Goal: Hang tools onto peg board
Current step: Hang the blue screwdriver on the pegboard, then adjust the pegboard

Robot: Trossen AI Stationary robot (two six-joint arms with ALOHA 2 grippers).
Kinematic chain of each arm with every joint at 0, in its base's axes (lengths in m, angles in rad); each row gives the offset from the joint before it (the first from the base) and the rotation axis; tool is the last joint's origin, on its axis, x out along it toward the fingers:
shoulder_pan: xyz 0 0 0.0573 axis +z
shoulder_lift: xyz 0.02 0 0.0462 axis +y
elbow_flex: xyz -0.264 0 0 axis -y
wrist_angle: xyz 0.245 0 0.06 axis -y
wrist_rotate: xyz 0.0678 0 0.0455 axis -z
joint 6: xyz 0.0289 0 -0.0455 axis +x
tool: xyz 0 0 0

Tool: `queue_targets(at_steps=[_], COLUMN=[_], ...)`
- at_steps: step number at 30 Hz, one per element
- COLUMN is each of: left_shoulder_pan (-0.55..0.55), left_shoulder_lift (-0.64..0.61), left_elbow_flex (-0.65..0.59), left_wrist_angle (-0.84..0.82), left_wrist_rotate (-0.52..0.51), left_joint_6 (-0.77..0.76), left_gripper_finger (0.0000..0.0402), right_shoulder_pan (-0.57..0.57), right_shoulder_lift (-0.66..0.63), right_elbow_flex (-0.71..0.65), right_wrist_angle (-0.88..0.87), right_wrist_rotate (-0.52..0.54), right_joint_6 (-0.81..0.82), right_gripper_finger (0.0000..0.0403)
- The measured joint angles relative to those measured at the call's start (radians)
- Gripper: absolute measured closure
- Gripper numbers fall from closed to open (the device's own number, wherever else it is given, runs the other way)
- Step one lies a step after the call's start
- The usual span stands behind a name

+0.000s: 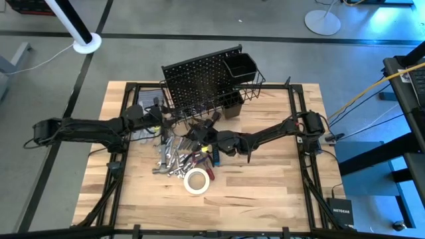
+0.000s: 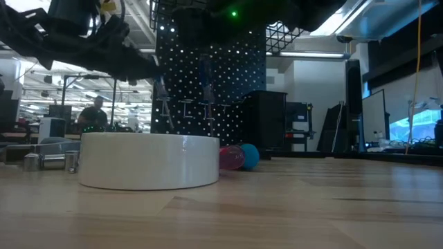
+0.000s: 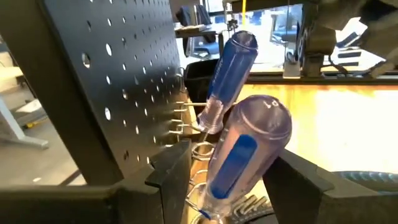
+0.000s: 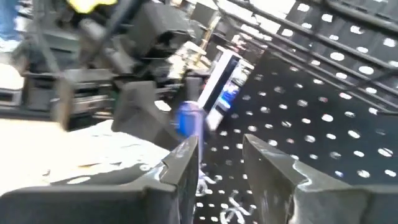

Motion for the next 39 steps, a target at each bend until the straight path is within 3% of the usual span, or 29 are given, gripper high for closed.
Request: queue_targets(at_steps=[6, 22, 25, 32, 39], left_shoulder_pan=[0.024, 0.016, 0.002, -0.035, -0.100], left_shoulder_lift=[-0.002, -0.062, -0.105, -0.194, -0.309], left_elbow_flex=[0.023, 0.106, 0.171, 0.341, 0.344], left_wrist_angle=[0.017, -0.023, -0.151, -0.753, -0.985], left_wrist_rotate=[-0.054, -0.040, -0.040, -0.079, -0.170], left_joint_6=[0.032, 0.026, 0.016, -0.104, -0.257], left_gripper_finger=[0.0224, 0.0224, 0.0224, 0.0224, 0.0224], right_shoulder_pan=[0.006, 0.006, 0.011, 0.051, 0.106], right_shoulder_lift=[-0.001, -0.001, -0.001, -0.007, -0.059], right_elbow_flex=[0.000, 0.000, 0.000, 0.000, 0.000], right_wrist_angle=[-0.019, -0.097, -0.109, -0.126, -0.303], right_wrist_rotate=[-0.030, -0.097, -0.098, -0.094, -0.075], right_joint_6=[0.001, 0.085, 0.089, 0.086, 0.164], right_gripper_finger=[0.0271, 0.0271, 0.0271, 0.0271, 0.0272])
